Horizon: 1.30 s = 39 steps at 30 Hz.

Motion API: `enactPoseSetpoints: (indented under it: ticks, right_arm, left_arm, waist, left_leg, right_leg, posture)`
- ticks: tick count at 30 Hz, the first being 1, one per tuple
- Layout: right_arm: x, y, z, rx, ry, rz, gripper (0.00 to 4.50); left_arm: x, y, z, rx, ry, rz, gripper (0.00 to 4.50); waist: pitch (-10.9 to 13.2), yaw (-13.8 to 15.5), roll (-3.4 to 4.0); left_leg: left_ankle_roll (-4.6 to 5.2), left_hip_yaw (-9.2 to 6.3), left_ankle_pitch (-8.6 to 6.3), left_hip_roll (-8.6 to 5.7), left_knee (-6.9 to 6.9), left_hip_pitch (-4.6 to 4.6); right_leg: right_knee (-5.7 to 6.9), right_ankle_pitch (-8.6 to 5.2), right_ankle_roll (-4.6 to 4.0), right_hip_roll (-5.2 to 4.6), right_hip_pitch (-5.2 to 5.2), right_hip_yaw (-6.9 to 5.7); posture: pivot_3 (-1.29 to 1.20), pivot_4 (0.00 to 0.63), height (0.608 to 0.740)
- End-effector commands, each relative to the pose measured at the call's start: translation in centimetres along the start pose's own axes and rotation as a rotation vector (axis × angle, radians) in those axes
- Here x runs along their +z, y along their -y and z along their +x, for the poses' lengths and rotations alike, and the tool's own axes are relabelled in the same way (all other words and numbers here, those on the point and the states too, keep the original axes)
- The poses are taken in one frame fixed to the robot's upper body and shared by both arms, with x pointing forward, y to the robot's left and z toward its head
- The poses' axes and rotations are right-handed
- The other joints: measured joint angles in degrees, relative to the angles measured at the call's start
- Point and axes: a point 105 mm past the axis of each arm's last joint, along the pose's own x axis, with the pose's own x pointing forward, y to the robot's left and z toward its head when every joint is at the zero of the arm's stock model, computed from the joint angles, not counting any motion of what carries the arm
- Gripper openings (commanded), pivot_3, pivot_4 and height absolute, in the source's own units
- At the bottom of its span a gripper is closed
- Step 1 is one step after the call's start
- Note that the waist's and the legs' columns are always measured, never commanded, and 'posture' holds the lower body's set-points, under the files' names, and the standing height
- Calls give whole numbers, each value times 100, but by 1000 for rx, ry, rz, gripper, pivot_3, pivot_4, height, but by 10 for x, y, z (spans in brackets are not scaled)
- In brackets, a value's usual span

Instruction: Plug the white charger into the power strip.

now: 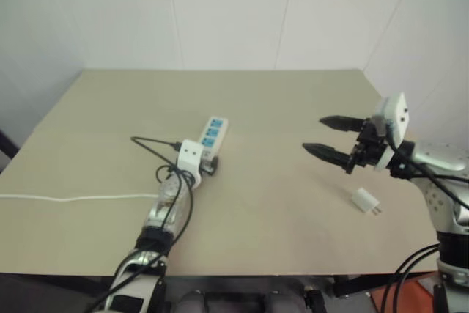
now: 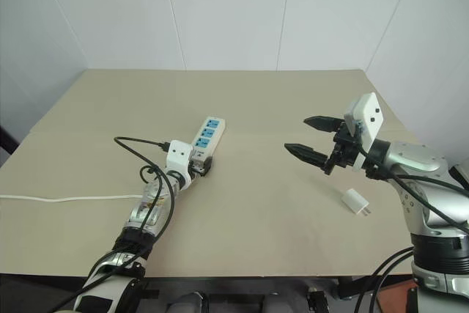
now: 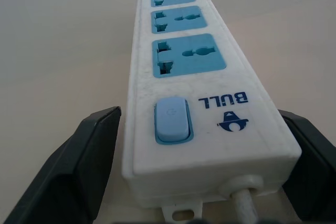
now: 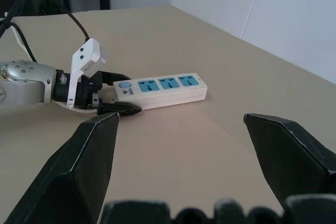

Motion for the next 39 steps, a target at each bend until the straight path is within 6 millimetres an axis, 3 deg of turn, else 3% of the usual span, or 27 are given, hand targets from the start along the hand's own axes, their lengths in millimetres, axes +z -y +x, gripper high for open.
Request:
enactPoseSetpoints:
  ticks: [1, 8, 13, 22, 31, 39]
  right_arm:
    - [16, -4, 1, 10, 49, -50, 4500]
    - [20, -5, 1, 16, 55, -58, 4500]
    - [24, -6, -1, 17, 69, -57, 4500]
    - [26, -5, 0, 17, 79, -52, 4500]
    - [24, -2, -6, -10, 62, -55, 4500]
    - [21, -2, -13, -14, 32, -58, 4500]
  left_arm:
    - [-6, 8, 6, -42, -30, -21, 4456]
    - [-7, 19, 15, -120, -73, -63, 4456]
    - [-12, 24, 14, -154, -104, -87, 3346]
    - [-11, 25, 11, -197, -79, 14, 3325]
    - [32, 35, -27, -636, 137, 87, 3325]
    - [33, 48, -78, -1068, 124, 159, 3325]
  waist:
    - [0, 9, 0]
    - [0, 57, 0]
    - [-1, 74, 1]
    - [-1, 75, 1]
    - [0, 17, 1]
    - [1, -16, 2]
  left_leg:
    - [0, 0, 0, 0, 0, 0]
    - [0, -2, 0, -3, 0, -1]
    - [0, -3, 0, -3, 0, -1]
    - [0, -3, 0, -3, 0, -1]
    - [0, -1, 0, -1, -2, -12]
    - [0, 0, 0, 2, -3, -15]
  right_leg:
    - [0, 0, 0, 0, 0, 0]
    - [0, -3, 6, -1, 1, -2]
    - [-1, -3, 6, -1, 1, -3]
    - [-1, -3, 5, -1, 1, -2]
    - [-3, -1, 0, -1, -10, -3]
    - [-4, -2, -2, -1, -13, -3]
  posture:
    - [0, 150, 740]
    - [0, 150, 740]
    - [0, 150, 740]
    - [0, 150, 740]
    - [0, 150, 740]
    - [0, 150, 740]
